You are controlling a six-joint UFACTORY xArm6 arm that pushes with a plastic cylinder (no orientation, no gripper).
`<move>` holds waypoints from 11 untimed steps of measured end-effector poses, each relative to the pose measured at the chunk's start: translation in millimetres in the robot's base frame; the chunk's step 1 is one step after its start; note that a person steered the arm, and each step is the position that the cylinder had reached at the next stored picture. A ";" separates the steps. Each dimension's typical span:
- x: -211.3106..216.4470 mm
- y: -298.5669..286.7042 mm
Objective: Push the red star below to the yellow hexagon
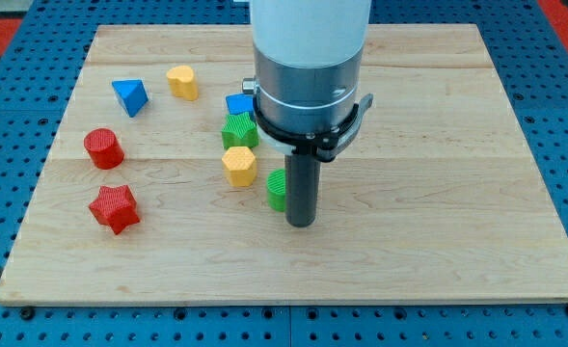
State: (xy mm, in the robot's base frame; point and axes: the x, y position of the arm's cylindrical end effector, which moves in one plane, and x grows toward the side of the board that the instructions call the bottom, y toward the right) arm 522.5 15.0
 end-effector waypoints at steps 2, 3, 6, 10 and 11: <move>16.6 16.6; 78.8 -86.0; 7.6 -261.8; 27.2 -132.3; -2.9 -155.5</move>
